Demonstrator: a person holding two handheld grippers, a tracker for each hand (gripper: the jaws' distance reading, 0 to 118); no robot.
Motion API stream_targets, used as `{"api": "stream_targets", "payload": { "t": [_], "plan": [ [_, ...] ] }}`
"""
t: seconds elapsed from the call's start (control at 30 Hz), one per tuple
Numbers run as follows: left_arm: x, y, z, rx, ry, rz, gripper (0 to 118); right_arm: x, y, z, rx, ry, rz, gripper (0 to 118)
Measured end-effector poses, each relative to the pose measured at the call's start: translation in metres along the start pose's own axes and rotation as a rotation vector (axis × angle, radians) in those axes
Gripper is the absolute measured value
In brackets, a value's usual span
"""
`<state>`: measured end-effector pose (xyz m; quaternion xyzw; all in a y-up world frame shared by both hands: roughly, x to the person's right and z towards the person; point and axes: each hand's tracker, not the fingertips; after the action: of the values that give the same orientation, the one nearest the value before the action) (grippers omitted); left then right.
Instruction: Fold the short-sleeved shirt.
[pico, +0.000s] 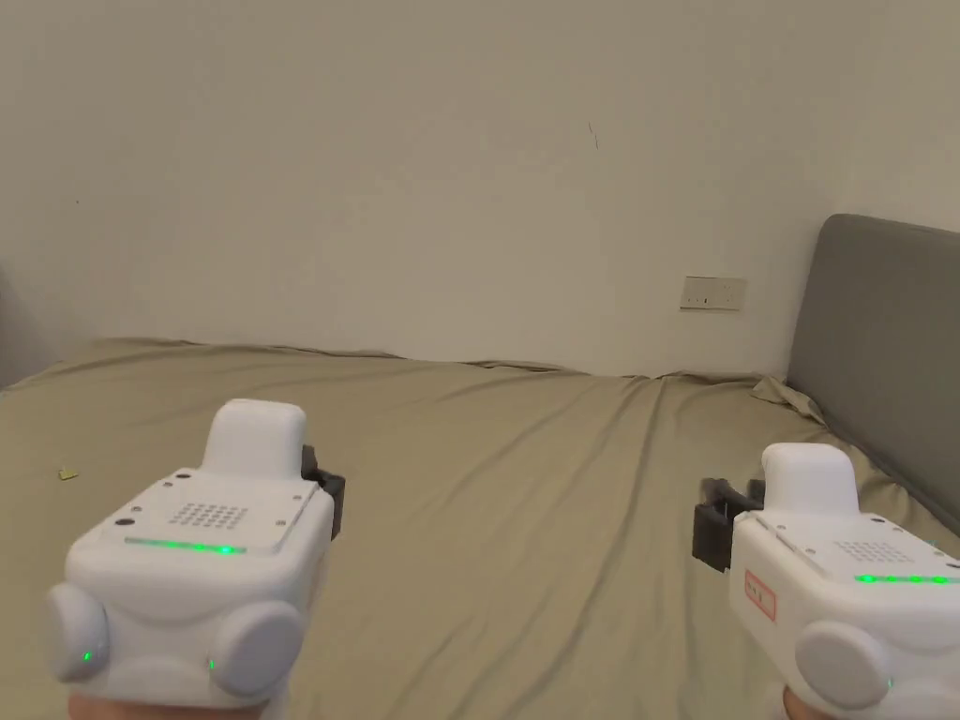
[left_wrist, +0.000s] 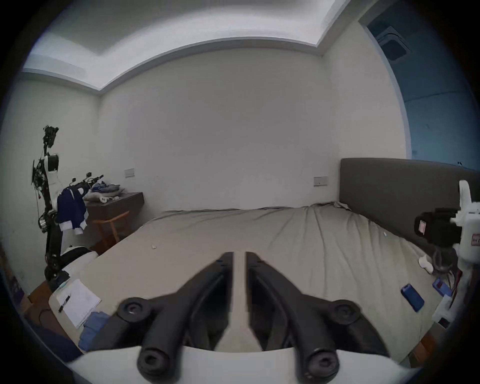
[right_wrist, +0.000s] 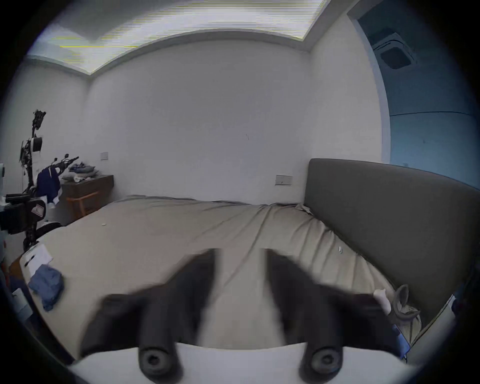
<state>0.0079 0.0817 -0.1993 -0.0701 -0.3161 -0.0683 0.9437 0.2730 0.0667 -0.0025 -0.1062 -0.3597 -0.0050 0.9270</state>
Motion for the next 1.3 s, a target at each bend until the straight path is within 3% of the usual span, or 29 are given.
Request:
{"api": "stream_targets", "payload": {
  "t": [0.03, 0.07, 0.13, 0.17, 0.93, 1.1, 1.3],
  "plan": [
    [-0.001, 0.001, -0.005, -0.004, 0.018, 0.018, 85, 0.0, 0.001, -0.005, -0.009, -0.012, 0.0, 118],
    [-0.003, 0.0, -0.01, -0.011, 0.026, 0.035, 117, 0.0, 0.0, -0.009, -0.014, -0.028, -0.005, 118],
    [-0.006, -0.003, -0.02, -0.041, 0.054, 0.077, 118, -0.001, -0.004, -0.007, 0.009, -0.028, -0.019, 118],
    [-0.006, -0.01, -0.016, 0.034, 0.044, 0.099, 118, -0.002, -0.005, -0.006, 0.024, -0.029, -0.022, 118],
    [0.014, 0.002, -0.019, 0.012, -0.042, 0.043, 118, 0.004, 0.008, -0.004, 0.058, 0.01, -0.072, 118],
    [0.014, 0.003, -0.019, 0.017, -0.023, 0.045, 118, 0.005, 0.008, -0.004, 0.069, -0.028, -0.024, 118],
    [0.012, 0.0, -0.019, 0.022, -0.039, 0.059, 118, 0.009, 0.004, 0.0, 0.081, 0.052, -0.093, 118]
  ]
}}
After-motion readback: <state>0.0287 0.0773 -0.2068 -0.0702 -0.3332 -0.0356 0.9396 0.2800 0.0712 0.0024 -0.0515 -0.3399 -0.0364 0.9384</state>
